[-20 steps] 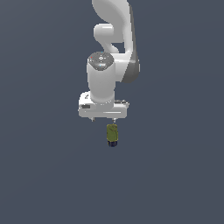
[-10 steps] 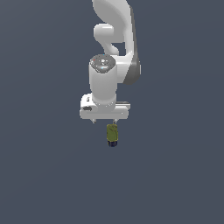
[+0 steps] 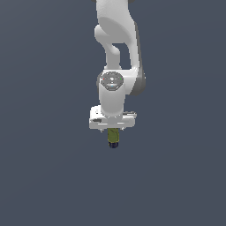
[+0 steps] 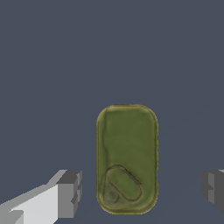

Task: Pick up the object and move it to a goal position.

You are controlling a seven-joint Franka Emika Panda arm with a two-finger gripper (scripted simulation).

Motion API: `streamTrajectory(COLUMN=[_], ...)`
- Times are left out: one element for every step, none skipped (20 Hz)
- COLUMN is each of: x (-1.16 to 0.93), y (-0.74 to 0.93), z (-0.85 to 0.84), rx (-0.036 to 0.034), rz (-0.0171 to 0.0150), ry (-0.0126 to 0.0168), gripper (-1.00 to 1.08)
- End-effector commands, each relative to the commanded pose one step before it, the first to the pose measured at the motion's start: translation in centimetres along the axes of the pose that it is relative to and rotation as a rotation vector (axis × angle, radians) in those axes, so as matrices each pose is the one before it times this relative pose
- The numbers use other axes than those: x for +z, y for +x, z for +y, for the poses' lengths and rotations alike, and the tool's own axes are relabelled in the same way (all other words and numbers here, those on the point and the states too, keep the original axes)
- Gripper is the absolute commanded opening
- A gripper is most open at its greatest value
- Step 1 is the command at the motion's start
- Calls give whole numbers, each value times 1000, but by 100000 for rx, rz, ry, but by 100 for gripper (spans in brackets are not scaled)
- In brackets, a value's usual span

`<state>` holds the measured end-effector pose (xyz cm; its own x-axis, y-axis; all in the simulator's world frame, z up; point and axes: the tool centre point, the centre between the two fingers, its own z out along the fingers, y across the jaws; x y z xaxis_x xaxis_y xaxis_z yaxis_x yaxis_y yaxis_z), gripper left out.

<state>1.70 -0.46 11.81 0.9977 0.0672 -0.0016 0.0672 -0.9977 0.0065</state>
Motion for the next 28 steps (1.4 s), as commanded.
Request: streamTrajectory(x=[676,146,88,29,-113,42,125,207,289,370,450,528,561,597,519,441,362,254,205,125,51,8,0,0,0,0,0,0], y=[221,35,21,6,-80,0,-1,-1,-3,-5,-7,-10,-17,-13,-9,-2,6,15,27,37,38,17,0,0,0,0,0,0], z=[-429,-89,-55,-5,51,0,-1,-1,-2,-2,-3,-4,-30,-4,-3,-2,-1,-19,1,3,3,1,0,0,0,0,0,0], rx=[-612,-122,-76,0,64,0,0,0,0,0,0,0,-47,0,0,0,0,-33,0,0,0,0,0,0,0,0,0,0], rz=[153,5,3,0,-137,0,0,0,0,0,0,0,69,0,0,0,0,50,0,0,0,0,0,0,0,0,0,0], ry=[475,95,61,0,-76,0,0,0,0,0,0,0,50,0,0,0,0,35,0,0,0,0,0,0,0,0,0,0], gripper=[100,100,100,100,100,100,100,100,100,100,100,100,100,100,100,100,100,100,100,100,100,100,-100,-100,-100,-100,-100,-100])
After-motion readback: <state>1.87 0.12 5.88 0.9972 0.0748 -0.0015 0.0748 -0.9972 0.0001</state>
